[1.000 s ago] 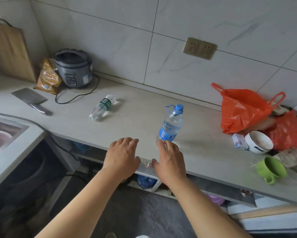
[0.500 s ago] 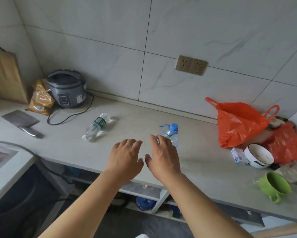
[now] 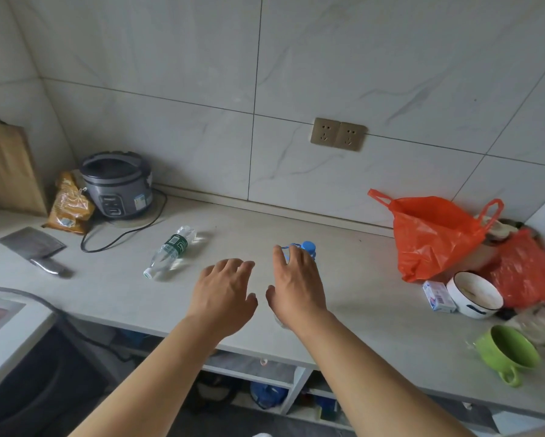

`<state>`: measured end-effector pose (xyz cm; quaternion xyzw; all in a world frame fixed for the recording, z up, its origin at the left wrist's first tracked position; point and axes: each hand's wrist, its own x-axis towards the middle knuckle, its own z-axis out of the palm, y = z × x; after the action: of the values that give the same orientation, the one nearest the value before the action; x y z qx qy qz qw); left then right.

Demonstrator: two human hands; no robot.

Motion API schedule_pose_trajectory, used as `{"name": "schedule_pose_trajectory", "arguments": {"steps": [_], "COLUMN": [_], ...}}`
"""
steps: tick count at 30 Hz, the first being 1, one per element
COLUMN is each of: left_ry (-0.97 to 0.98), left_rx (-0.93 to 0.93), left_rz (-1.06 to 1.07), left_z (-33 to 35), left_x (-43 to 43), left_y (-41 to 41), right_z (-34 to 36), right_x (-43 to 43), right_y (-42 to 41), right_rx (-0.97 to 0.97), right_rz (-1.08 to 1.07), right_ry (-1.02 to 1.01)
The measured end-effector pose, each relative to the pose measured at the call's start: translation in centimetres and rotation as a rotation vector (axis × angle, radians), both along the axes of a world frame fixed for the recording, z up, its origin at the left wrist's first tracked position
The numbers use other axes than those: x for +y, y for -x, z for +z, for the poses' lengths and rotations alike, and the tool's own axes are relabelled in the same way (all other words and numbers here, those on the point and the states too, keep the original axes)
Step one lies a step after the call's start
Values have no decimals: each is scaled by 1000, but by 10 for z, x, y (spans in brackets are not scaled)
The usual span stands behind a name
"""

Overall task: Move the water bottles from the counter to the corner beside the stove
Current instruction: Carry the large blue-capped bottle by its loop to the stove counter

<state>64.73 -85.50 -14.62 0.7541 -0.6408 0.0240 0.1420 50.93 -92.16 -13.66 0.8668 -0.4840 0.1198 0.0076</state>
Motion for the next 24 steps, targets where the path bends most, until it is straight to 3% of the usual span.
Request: {"name": "schedule_pose_trajectory", "arguments": {"steps": [10, 18, 24], "left_ry": [-19, -26, -15], "left_rx": [8, 38, 50], "left_rz": [36, 93, 136], "left_z": [-1, -3, -3], "left_x": [0, -1, -3], "left_y": [-1, -5, -9], "right_z": [19, 43, 49], "right_x": [-28, -55, -68], "right_y": [-1, -11, -21], "right_rx": [-194, -419, -347], "right_rz": [-13, -124, -175], "right_ry": [-241, -613, -644]}}
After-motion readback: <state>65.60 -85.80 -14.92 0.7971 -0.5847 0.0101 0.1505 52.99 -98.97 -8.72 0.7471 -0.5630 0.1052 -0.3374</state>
